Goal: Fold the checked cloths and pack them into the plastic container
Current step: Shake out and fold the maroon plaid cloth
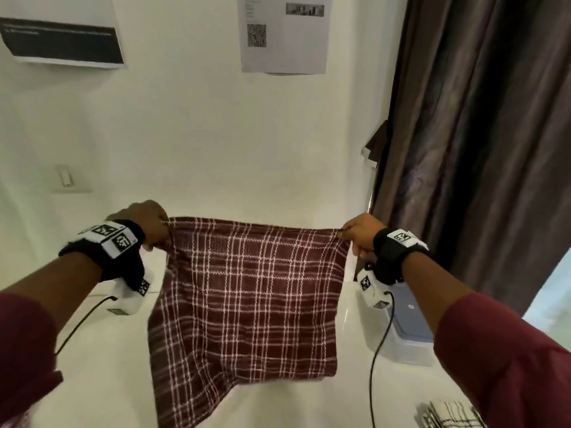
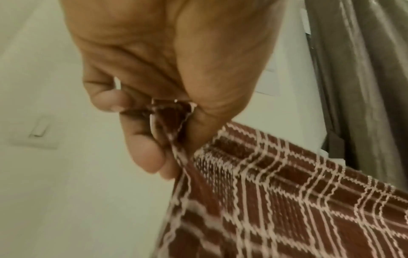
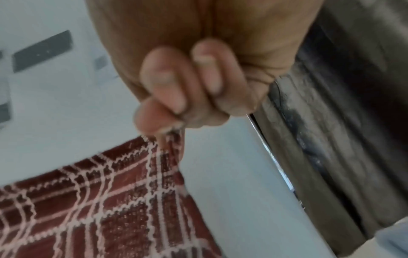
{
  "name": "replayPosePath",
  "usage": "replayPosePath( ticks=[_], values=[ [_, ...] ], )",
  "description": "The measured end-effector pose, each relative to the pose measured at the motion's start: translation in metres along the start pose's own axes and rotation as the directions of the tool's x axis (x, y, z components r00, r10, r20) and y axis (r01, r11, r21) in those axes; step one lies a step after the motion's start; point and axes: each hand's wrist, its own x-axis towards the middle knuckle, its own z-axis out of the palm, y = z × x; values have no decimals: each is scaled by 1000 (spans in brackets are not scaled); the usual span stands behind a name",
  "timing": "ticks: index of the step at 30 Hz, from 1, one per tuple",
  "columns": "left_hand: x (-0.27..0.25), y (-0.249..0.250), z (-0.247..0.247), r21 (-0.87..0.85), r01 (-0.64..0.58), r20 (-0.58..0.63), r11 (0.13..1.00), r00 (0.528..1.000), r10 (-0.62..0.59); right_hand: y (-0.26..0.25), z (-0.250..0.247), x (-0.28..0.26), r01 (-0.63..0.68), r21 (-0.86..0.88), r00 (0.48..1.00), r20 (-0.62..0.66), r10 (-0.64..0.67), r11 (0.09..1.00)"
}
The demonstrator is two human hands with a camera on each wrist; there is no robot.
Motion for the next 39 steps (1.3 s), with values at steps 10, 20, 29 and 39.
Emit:
replayPosePath(
  ticks=[10,20,29,39],
  values=[
    [-65,-36,43,-503,-198,-501,841,860,-97,35,38,-80,340,647,926,-357,-122,682],
    [-240,-121,301,-131,25,193,991,981,1,218,223,-236,-22,96,995,-95,32,995],
    [-291,-116,369,-107,3,299,994,954,29,182,313,-296,110,-333,986,154,-61,937],
    [-275,-97,386,-196,-35,355,980,929,104,172,337,-252,133,-395,946,324,3,909]
  ],
)
